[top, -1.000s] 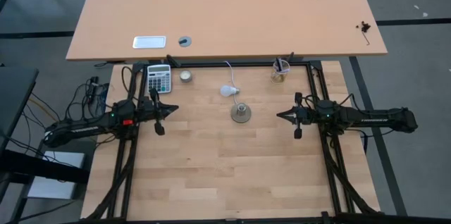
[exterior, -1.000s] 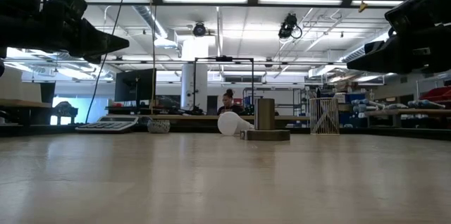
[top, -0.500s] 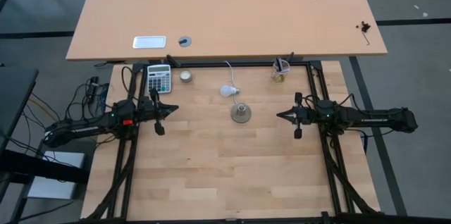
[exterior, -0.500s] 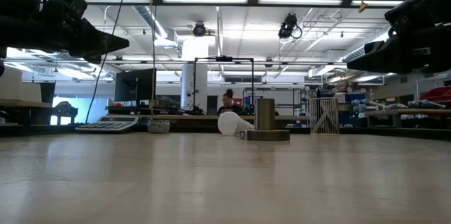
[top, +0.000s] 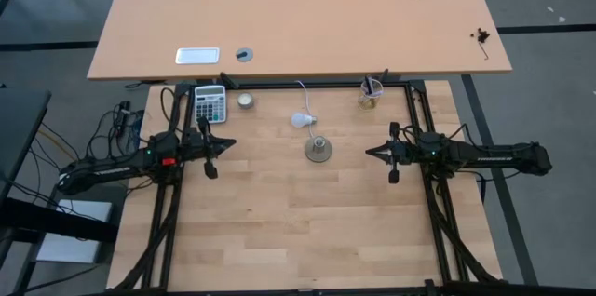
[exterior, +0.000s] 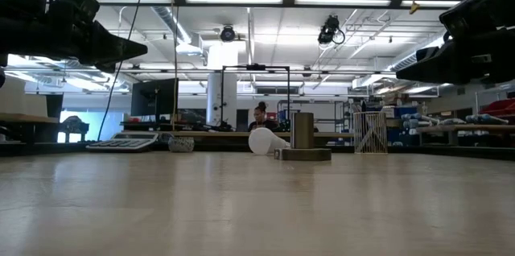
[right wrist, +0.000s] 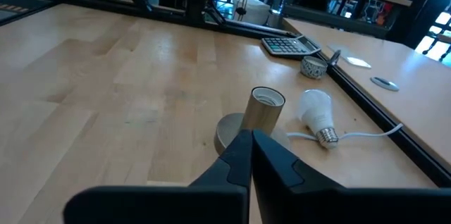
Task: Screw lightbulb
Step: Return to Home Position
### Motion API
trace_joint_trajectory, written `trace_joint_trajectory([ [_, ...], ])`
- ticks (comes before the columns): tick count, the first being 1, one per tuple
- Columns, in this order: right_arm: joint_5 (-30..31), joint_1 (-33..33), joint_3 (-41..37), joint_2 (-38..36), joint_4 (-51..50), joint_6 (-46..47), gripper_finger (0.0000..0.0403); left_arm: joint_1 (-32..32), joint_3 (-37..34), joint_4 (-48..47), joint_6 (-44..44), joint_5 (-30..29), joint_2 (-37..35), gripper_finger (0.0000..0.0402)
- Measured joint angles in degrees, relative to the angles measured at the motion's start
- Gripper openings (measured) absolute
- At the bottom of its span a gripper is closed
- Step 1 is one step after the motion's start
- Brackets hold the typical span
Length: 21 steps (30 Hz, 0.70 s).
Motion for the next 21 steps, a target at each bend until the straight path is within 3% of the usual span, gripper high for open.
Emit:
trace_joint_trajectory([
  [21, 0.0, 0.01, 0.0, 0.0, -0.01, 0.0, 0.0017, 0.0, 0.0, 0.0, 0.02, 0.0, 0.0, 0.0001],
])
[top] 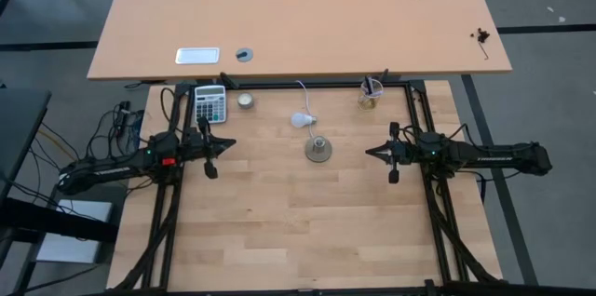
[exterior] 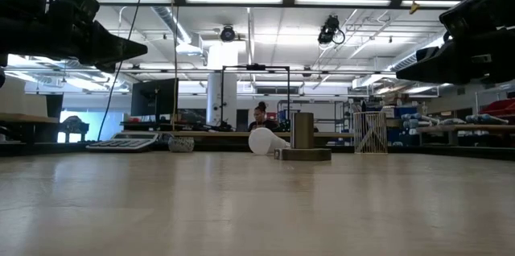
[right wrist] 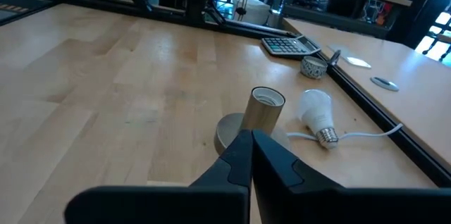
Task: Screw lightbulb
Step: Return to Home Position
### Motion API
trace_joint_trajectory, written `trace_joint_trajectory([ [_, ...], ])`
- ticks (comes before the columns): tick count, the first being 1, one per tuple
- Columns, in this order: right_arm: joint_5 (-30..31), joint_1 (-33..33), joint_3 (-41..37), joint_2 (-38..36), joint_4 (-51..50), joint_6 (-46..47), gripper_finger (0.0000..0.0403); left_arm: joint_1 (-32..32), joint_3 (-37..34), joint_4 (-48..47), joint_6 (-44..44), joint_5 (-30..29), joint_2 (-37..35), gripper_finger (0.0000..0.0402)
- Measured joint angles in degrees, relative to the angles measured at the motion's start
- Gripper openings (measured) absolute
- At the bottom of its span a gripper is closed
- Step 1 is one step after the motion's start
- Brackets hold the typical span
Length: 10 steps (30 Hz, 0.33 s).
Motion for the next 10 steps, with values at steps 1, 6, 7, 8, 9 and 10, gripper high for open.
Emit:
trace_joint_trajectory([
  [1, 0.0, -0.01, 0.02, 0.0, 0.01, 0.0, 0.0017, 0.02, 0.0, 0.0, 0.0, -0.01, 0.0, 0.0001],
  [6, 0.0, -0.01, 0.01, 0.0, 0.02, 0.0, 0.0018, 0.0, 0.0, 0.0, 0.0, 0.0, 0.0, 0.0001],
  [7, 0.0, 0.01, 0.0, 0.0, 0.02, 0.0, 0.0019, 0.0, 0.0, 0.0, 0.0, 0.0, 0.0, 0.0001],
  [8, 0.0, 0.01, 0.0, 0.0, 0.0, 0.0, 0.002, 0.0, 0.0, -0.02, 0.0, 0.0, 0.0, 0.0001],
  [9, 0.0, -0.01, 0.0, 0.0, 0.0, 0.0, 0.002, 0.0, 0.0, 0.0, 0.0, 0.0, 0.0, 0.0001],
  [10, 0.0, -0.01, 0.02, 0.0, 0.02, 0.0, 0.002, 0.0, 0.0, 0.0, 0.0, -0.01, 0.0, 0.0001],
])
